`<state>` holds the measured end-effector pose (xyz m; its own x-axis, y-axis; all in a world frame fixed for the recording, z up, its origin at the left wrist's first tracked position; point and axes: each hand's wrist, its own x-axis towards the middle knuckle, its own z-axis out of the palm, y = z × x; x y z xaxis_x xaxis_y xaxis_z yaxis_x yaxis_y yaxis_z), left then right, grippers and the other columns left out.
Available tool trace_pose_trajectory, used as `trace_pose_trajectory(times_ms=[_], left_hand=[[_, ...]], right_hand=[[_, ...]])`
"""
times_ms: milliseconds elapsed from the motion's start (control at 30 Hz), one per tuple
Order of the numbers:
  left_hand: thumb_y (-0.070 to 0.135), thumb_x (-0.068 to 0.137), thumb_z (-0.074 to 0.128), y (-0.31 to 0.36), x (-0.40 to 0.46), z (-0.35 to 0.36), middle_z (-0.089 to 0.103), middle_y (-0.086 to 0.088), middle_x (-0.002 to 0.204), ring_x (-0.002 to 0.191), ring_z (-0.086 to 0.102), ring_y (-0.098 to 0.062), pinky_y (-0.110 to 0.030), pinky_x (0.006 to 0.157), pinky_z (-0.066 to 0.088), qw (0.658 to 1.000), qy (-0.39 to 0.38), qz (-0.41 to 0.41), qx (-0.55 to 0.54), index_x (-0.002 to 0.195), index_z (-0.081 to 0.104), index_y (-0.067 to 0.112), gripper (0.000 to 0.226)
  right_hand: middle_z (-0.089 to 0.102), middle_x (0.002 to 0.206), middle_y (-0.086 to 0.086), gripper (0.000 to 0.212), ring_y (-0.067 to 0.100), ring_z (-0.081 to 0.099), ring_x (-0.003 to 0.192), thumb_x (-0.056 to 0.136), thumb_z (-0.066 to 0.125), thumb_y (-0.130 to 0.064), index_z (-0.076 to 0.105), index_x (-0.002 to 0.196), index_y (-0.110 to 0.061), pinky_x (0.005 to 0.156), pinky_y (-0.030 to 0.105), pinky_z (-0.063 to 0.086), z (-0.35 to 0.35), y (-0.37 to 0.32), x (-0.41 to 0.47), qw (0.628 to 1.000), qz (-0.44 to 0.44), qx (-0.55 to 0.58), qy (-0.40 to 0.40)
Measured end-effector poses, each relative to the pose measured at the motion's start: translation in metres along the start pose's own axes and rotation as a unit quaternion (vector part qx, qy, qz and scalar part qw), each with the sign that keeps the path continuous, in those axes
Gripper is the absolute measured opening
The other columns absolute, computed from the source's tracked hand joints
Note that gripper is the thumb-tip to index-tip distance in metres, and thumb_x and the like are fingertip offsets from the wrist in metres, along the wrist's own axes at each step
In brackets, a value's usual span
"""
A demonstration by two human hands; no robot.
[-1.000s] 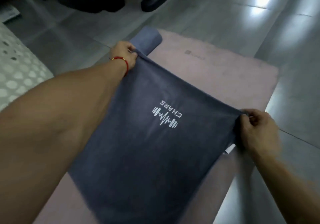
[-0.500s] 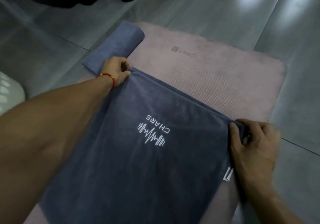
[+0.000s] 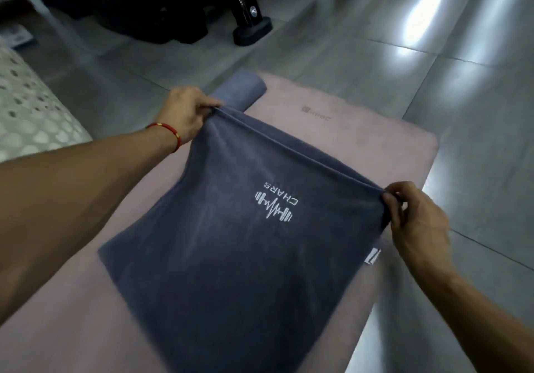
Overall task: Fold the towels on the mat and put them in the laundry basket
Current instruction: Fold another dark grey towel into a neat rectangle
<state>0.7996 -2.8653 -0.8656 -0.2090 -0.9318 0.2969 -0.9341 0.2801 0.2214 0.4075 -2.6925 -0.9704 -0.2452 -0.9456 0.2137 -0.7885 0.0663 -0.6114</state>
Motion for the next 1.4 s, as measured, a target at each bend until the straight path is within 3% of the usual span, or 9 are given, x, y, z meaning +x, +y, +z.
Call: trace_pose_trajectory(times_ms=[133, 367, 567, 667, 767, 900, 1033, 1233, 1400], left_hand=[[-0.005, 0.091, 0.058, -0.018, -0.043, -0.079, 0.073, -0.020, 0.106, 0.103, 0.066, -0.037, -0.031, 0.092, 0.045, 0.998, 0.060, -0.029, -0.006, 0.111, 0.076, 0.004, 0.029], [0.000, 0.093, 0.056, -0.062, -0.149, -0.244, 0.073, -0.002, 0.106, 0.106, 0.066, -0.018, -0.033, 0.102, 0.050, 0.941, 0.243, -0.217, -0.094, 0.112, 0.077, 0.012, 0.031], [0.002, 0.092, 0.064, -0.091, -0.275, -0.346, 0.069, -0.005, 0.104, 0.094, 0.065, -0.020, -0.033, 0.089, 0.055, 0.880, 0.303, -0.355, -0.092, 0.116, 0.073, 0.010, 0.027], [0.001, 0.093, 0.065, -0.086, -0.332, -0.375, 0.068, -0.005, 0.095, 0.088, 0.065, -0.022, -0.033, 0.078, 0.057, 0.857, 0.326, -0.386, -0.103, 0.104, 0.073, 0.014, 0.019], [0.004, 0.095, 0.063, -0.077, -0.378, -0.401, 0.069, -0.008, 0.091, 0.078, 0.065, -0.018, -0.025, 0.063, 0.059, 0.842, 0.340, -0.412, -0.078, 0.103, 0.072, 0.013, 0.014], [0.010, 0.095, 0.066, -0.067, -0.418, -0.426, 0.071, -0.008, 0.086, 0.073, 0.066, -0.017, -0.033, 0.071, 0.059, 0.816, 0.369, -0.443, -0.046, 0.099, 0.072, 0.018, 0.012], [0.011, 0.093, 0.069, -0.060, -0.448, -0.442, 0.070, -0.009, 0.080, 0.065, 0.063, -0.014, -0.016, 0.058, 0.057, 0.787, 0.393, -0.475, -0.030, 0.098, 0.073, 0.015, 0.008], [0.013, 0.097, 0.063, -0.062, -0.465, -0.453, 0.069, -0.012, 0.076, 0.064, 0.064, -0.027, -0.038, 0.065, 0.057, 0.782, 0.371, -0.500, -0.016, 0.099, 0.070, 0.014, 0.007], [0.006, 0.097, 0.061, -0.079, -0.442, -0.438, 0.070, -0.018, 0.078, 0.067, 0.071, -0.031, -0.040, 0.070, 0.060, 0.755, 0.369, -0.537, -0.073, 0.096, 0.066, 0.010, 0.007]], right_hand=[[0.067, 0.086, -0.005, 0.007, 0.018, 0.063, 0.075, 0.098, 0.064, -0.020, 0.070, 0.102, -0.018, 0.076, 0.042, 0.056, -0.048, -0.067, 0.027, 0.997, -0.065, 0.041, -0.009], [0.063, 0.065, -0.012, 0.008, 0.008, 0.061, 0.051, 0.094, 0.069, -0.018, 0.073, 0.101, -0.019, 0.052, 0.020, 0.045, -0.114, -0.240, 0.068, 0.974, -0.206, 0.037, -0.088], [0.066, 0.062, 0.002, 0.002, 0.008, 0.060, 0.045, 0.095, 0.068, -0.019, 0.069, 0.094, -0.018, 0.046, 0.021, 0.047, -0.129, -0.398, 0.068, 0.892, -0.375, -0.110, -0.225], [0.066, 0.055, 0.005, 0.011, 0.013, 0.061, 0.043, 0.094, 0.070, -0.017, 0.065, 0.085, -0.020, 0.044, 0.019, 0.048, -0.133, -0.449, 0.060, 0.883, -0.412, -0.051, -0.219], [0.066, 0.052, -0.001, 0.008, 0.013, 0.060, 0.038, 0.099, 0.063, -0.015, 0.058, 0.095, -0.010, 0.038, 0.021, 0.047, -0.126, -0.482, 0.047, 0.878, -0.405, 0.057, -0.248], [0.068, 0.064, 0.009, 0.005, 0.016, 0.065, 0.046, 0.100, 0.062, -0.013, 0.060, 0.101, -0.009, 0.048, 0.033, 0.057, -0.112, -0.515, 0.026, 0.859, -0.421, 0.149, -0.250], [0.069, 0.070, 0.009, 0.001, 0.012, 0.065, 0.050, 0.096, 0.068, -0.013, 0.068, 0.097, -0.013, 0.048, 0.021, 0.052, -0.104, -0.534, 0.010, 0.844, -0.442, 0.177, -0.249], [0.068, 0.079, 0.002, 0.008, 0.012, 0.059, 0.055, 0.097, 0.067, -0.026, 0.070, 0.095, -0.019, 0.049, 0.023, 0.045, -0.092, -0.543, 0.010, 0.850, -0.448, 0.128, -0.243], [0.072, 0.081, 0.014, 0.005, 0.018, 0.073, 0.060, 0.100, 0.063, -0.017, 0.062, 0.095, -0.018, 0.060, 0.029, 0.063, -0.048, -0.541, 0.009, 0.855, -0.391, 0.219, -0.260]])
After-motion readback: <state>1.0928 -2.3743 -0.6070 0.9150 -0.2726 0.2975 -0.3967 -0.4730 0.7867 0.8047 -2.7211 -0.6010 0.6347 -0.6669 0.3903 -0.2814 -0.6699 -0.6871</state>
